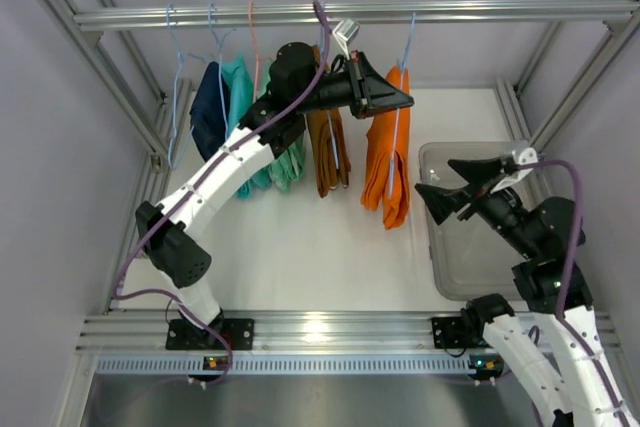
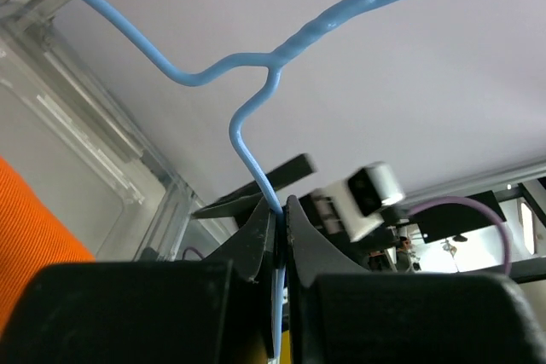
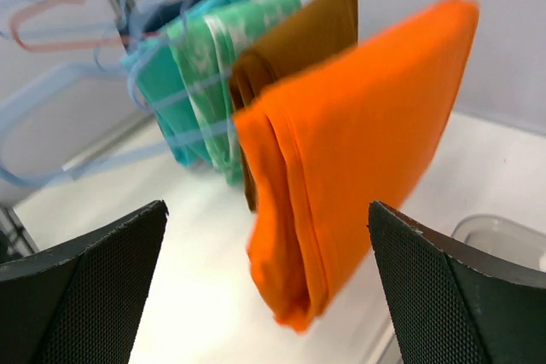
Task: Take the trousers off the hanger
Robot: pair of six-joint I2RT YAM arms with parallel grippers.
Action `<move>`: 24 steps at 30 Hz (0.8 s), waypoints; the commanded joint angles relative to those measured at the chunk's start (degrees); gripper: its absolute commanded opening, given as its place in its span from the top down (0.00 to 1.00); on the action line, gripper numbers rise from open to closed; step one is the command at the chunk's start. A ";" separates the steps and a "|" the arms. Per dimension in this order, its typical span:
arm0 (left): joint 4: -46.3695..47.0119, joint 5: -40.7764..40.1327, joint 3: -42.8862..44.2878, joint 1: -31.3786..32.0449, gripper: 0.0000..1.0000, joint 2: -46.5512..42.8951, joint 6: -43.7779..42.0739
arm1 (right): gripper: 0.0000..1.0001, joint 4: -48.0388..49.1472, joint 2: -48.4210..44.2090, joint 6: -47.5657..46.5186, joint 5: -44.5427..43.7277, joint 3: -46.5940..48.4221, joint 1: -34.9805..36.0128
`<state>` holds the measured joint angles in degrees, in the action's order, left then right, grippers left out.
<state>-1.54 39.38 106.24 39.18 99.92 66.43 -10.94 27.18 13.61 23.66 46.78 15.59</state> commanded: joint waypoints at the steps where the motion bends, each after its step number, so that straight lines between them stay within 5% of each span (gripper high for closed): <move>1: 12.18 0.18 7.67 -0.16 1.00 -2.80 -0.96 | 0.01 -2.87 1.38 -7.45 3.76 -1.25 0.40; 13: 9.98 -1.58 13.82 -0.07 1.00 -1.04 -1.83 | 0.01 10.32 10.95 -1.75 7.89 -3.10 2.76; 24: 9.72 -1.49 14.26 -0.07 1.00 -1.48 -1.66 | 0.01 14.63 20.63 -5.69 -8.27 -0.12 8.84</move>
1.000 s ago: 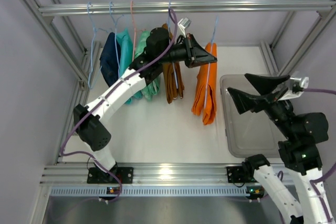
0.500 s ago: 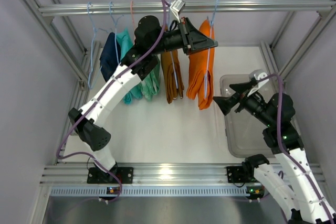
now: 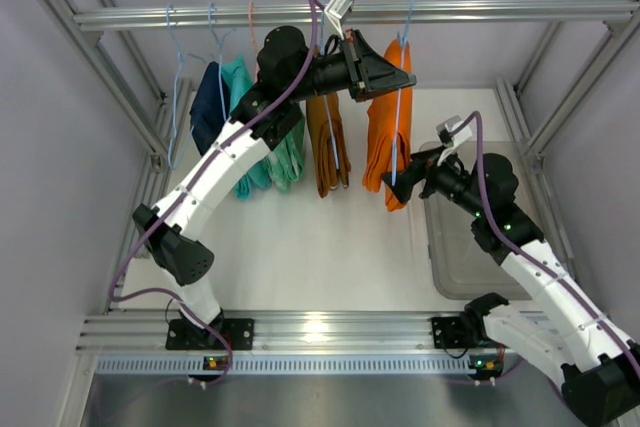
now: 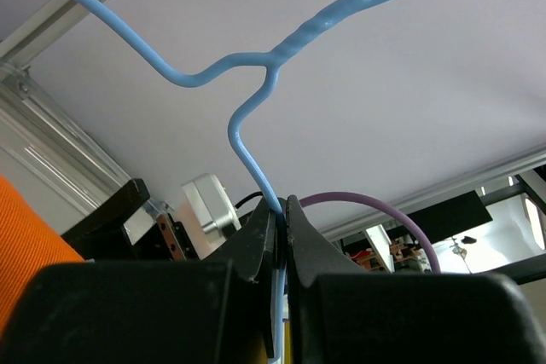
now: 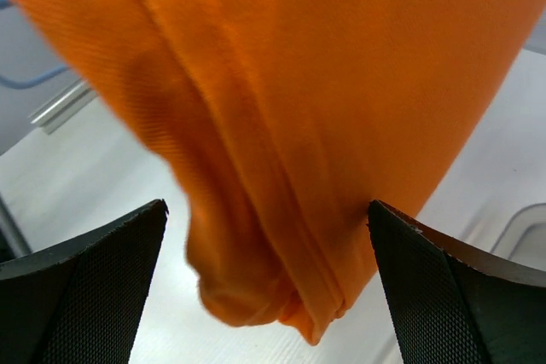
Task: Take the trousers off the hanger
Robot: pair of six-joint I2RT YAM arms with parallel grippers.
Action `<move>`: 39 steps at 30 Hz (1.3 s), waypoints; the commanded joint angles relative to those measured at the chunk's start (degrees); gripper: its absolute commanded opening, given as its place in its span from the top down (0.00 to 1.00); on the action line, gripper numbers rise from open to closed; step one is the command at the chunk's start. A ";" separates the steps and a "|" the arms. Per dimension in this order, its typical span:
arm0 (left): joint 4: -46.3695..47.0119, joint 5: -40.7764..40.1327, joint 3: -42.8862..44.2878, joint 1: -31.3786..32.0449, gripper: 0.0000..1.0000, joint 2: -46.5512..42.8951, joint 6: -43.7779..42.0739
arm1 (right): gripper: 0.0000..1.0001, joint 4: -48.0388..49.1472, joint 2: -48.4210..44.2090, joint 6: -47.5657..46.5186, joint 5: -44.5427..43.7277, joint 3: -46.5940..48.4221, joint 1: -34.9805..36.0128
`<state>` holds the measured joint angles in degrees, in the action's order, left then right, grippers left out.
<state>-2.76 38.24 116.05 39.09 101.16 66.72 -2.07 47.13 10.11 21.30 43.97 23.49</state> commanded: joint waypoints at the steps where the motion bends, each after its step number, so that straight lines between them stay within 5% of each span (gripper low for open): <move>1: 10.94 -0.27 4.36 0.02 1.00 -2.81 -2.03 | 0.01 5.50 1.20 -2.46 -6.88 3.14 0.95; 6: 10.94 0.34 3.57 0.11 1.00 -3.69 -1.94 | 0.17 5.93 1.12 -2.90 -10.58 2.97 0.95; 17: 12.43 3.16 1.20 0.81 1.00 -5.10 -1.33 | 0.26 9.35 3.40 -5.01 -13.47 4.11 0.77; 23: 12.17 3.25 -1.26 1.69 1.00 -6.15 -1.33 | 0.41 9.63 6.39 -5.19 -14.27 9.12 0.77; 27: 11.64 2.90 -3.11 2.57 1.00 -6.86 -2.29 | 0.76 9.10 7.01 -5.19 -10.23 11.92 0.77; 29: 11.21 2.72 -4.16 2.57 1.00 -7.38 -3.08 | 0.85 8.13 6.57 -3.97 -8.91 12.98 0.77; 30: 10.77 2.37 -5.12 2.57 1.00 -7.56 -3.69 | 1.00 7.78 5.78 -3.43 -8.99 13.77 0.77; 39: 6.02 0.08 -14.61 2.57 1.00 -10.72 -12.92 | 1.00 2.59 -0.10 1.05 -8.38 21.50 0.77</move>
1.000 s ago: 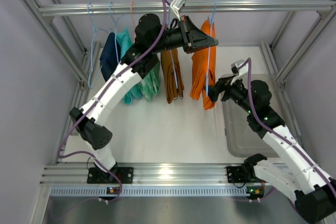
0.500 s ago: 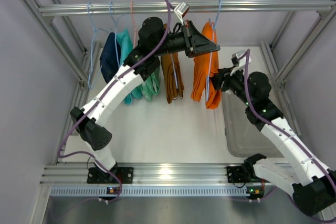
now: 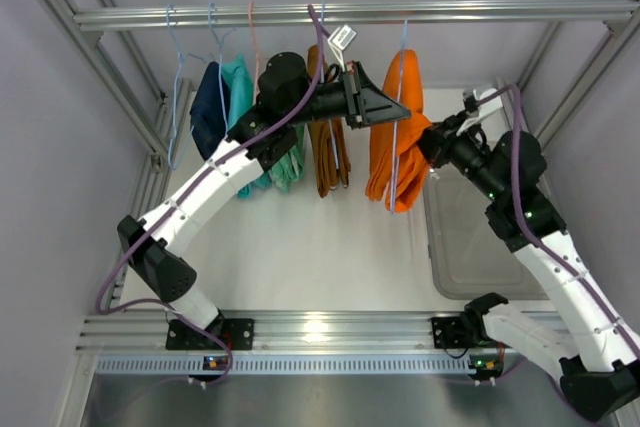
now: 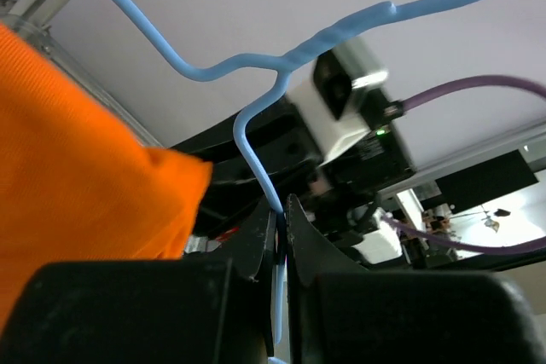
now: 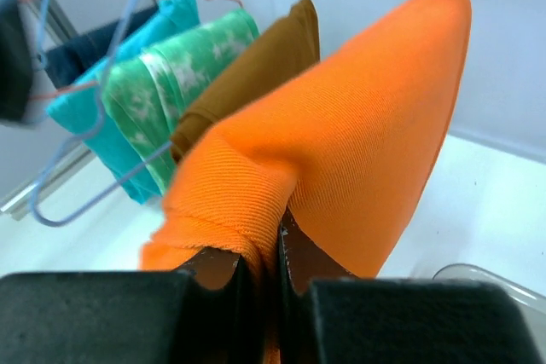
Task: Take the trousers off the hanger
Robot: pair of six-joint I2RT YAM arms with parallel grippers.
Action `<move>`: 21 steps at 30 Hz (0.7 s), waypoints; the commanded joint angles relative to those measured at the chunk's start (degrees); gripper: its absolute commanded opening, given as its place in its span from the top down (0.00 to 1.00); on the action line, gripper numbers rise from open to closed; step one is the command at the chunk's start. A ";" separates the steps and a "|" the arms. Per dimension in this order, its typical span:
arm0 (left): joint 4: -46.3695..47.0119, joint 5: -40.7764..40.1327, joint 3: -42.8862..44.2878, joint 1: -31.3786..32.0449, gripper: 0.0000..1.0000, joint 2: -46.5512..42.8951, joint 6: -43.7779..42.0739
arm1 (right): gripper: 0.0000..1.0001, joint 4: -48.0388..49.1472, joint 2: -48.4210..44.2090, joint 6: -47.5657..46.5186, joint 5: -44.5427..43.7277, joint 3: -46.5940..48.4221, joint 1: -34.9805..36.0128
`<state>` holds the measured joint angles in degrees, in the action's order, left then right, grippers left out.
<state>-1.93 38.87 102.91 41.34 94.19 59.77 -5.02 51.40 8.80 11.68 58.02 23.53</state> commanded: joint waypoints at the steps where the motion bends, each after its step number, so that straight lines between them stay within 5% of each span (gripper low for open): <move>1: 4.93 -0.81 -2.97 0.32 1.00 -3.93 -6.94 | 1.00 5.63 -4.72 2.71 1.76 7.98 0.73; 21: 3.87 -3.28 -12.21 -1.62 1.00 -2.00 -5.62 | 1.00 7.39 -8.06 -0.71 1.51 22.93 0.73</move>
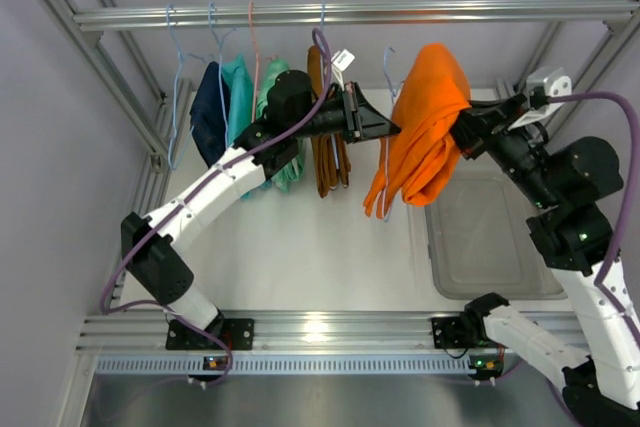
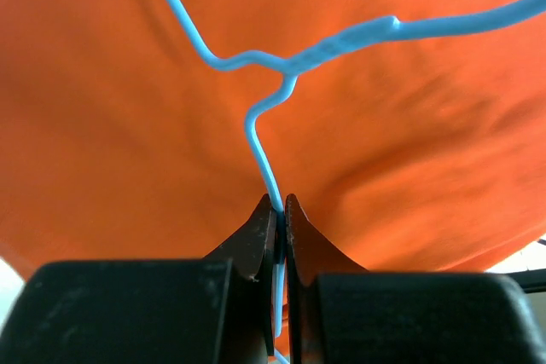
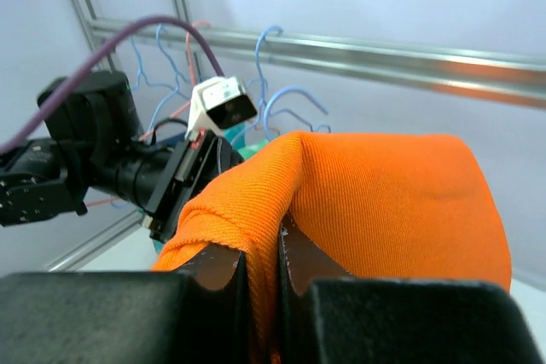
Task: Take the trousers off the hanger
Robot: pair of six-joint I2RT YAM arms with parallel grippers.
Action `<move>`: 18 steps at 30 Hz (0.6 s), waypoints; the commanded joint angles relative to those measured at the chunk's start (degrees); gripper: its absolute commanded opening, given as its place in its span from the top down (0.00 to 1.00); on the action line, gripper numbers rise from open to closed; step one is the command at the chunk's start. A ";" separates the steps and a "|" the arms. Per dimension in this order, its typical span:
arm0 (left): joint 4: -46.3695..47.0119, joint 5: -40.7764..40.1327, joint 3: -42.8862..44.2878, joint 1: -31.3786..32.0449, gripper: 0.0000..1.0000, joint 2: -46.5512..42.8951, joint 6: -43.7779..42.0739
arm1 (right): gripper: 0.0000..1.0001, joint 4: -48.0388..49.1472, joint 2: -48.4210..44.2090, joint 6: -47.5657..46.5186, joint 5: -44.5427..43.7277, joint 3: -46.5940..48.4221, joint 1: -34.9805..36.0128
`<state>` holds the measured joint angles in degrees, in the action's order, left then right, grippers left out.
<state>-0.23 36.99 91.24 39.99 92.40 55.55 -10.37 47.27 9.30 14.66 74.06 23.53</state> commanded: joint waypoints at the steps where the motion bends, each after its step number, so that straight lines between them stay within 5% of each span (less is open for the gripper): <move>1: 1.90 -1.48 -0.63 -0.17 1.00 -0.29 -1.58 | 1.00 12.83 -4.11 -1.39 -2.78 7.15 0.73; 18: 0.49 -3.95 -2.91 -1.14 1.00 -1.26 -3.43 | 1.00 13.01 -10.26 -13.24 -21.77 11.81 -0.50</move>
<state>-1.85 34.15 87.72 39.24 92.40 53.82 -9.41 40.49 0.80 -2.76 80.88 23.44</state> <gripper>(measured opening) 0.048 0.074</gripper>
